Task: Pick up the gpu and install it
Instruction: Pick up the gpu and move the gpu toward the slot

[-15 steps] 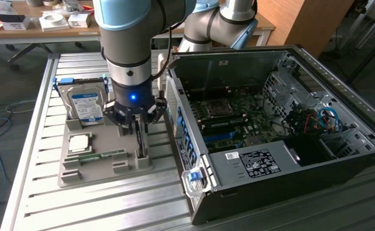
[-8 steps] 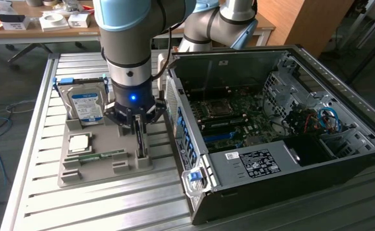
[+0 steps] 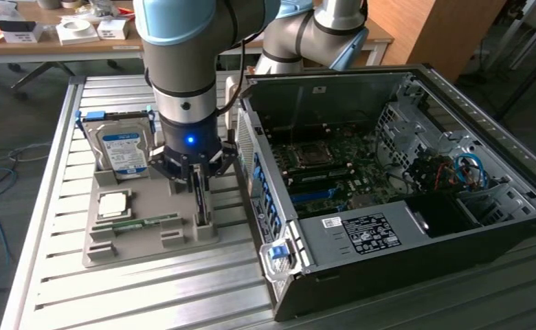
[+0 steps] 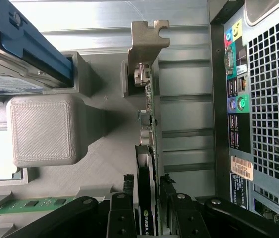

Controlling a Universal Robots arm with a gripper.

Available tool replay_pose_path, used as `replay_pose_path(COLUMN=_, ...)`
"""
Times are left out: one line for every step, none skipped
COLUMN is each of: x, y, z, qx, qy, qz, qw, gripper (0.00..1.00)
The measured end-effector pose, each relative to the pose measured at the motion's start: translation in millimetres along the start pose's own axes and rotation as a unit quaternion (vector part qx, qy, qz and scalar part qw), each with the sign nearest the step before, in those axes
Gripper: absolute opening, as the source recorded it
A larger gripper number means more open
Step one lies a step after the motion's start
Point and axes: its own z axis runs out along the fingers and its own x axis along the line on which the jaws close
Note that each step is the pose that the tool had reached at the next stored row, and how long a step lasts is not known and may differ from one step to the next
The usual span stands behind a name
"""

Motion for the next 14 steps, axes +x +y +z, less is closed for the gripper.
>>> replay_pose_path(x=0.0, y=0.0, z=0.1, qx=0.0, qy=0.0, qz=0.0, qw=1.0, gripper=0.35)
replay_pose_path(x=0.0, y=0.0, z=0.3, qx=0.0, qy=0.0, qz=0.0, qw=1.0, gripper=0.35)
replay_pose_path(x=0.0, y=0.0, z=0.7, qx=-0.0002, qy=-0.0001, qz=0.0, qw=1.0, gripper=0.35)
replay_pose_path(x=0.0, y=0.0, z=1.1, qx=-0.0001, qy=-0.0001, qz=0.0, qw=1.0, gripper=0.35)
replay_pose_path(x=0.0, y=-0.1, z=1.2, qx=0.0, qy=0.0, qz=0.0, qw=1.0, gripper=0.35)
replay_pose_path(x=0.0, y=-0.1, z=1.2, qx=0.0, qy=0.0, qz=0.0, qw=1.0, gripper=0.35)
replay_pose_path(x=0.0, y=-0.1, z=1.2, qx=0.0, qy=0.0, qz=0.0, qw=1.0, gripper=0.35)
replay_pose_path(x=0.0, y=-0.1, z=1.2, qx=0.0, qy=0.0, qz=0.0, qw=1.0, gripper=0.35)
replay_pose_path(x=0.0, y=-0.1, z=1.2, qx=0.0, qy=0.0, qz=0.0, qw=1.0, gripper=0.35)
replay_pose_path(x=0.0, y=-0.1, z=1.2, qx=0.0, qy=0.0, qz=0.0, qw=1.0, gripper=0.35)
replay_pose_path(x=0.0, y=-0.1, z=1.2, qx=0.0, qy=0.0, qz=0.0, qw=1.0, gripper=0.35)
replay_pose_path(x=0.0, y=-0.1, z=1.2, qx=0.0, qy=0.0, qz=0.0, qw=1.0, gripper=0.35)
replay_pose_path(x=-0.2, y=0.0, z=1.3, qx=-0.0001, qy=-0.0001, qz=0.0, qw=1.0, gripper=0.35)
replay_pose_path(x=-0.2, y=0.0, z=1.3, qx=-0.0001, qy=-0.0001, qz=0.0, qw=1.0, gripper=0.35)
